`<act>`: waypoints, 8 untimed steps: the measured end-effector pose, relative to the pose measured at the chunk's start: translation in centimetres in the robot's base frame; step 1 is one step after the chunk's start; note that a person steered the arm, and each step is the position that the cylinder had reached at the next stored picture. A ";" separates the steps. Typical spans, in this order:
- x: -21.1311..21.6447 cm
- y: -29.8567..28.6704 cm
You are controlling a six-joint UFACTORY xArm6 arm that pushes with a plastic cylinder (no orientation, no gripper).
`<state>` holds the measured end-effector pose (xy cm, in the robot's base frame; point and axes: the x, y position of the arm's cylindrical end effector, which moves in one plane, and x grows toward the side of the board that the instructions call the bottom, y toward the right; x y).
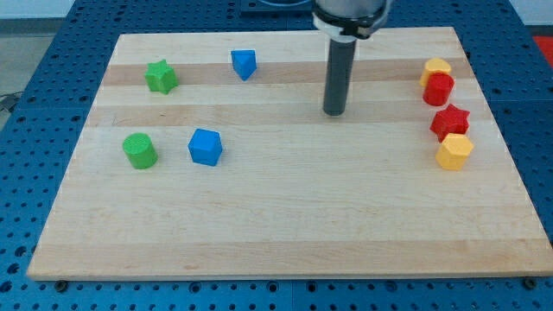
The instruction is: Push the blue triangle into the yellow heart
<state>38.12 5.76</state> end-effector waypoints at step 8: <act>-5.1 -14.3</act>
<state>33.02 -8.50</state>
